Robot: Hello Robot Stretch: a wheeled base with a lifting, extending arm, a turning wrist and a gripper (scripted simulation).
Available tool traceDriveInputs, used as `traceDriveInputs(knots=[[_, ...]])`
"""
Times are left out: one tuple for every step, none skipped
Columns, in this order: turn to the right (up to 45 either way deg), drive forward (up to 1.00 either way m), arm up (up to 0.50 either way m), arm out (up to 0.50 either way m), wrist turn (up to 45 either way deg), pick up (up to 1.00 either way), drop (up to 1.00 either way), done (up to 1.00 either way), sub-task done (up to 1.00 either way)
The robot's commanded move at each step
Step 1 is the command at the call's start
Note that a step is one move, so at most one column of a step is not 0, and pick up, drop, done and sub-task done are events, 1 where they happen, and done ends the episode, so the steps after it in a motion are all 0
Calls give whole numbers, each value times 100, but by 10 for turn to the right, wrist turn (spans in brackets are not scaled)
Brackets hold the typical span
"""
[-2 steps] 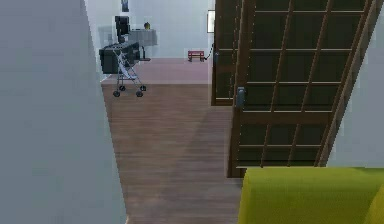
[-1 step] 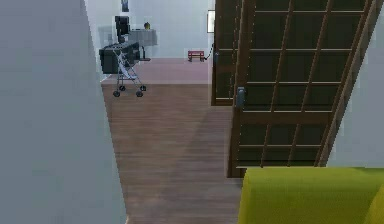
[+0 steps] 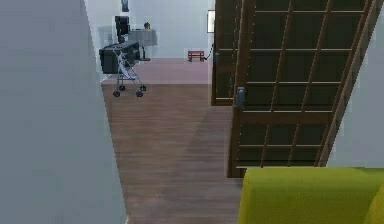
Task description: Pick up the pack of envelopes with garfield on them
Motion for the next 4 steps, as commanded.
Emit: traceDriveInputs(knots=[[0, 0, 0, 0, 390, 0, 0, 0, 0], [0, 0, -30, 0, 0, 0, 0, 0, 0], [0, 0, 0, 0, 0, 100, 0, 0, 0], [0, 0, 10, 0, 0, 0, 0, 0, 0]])
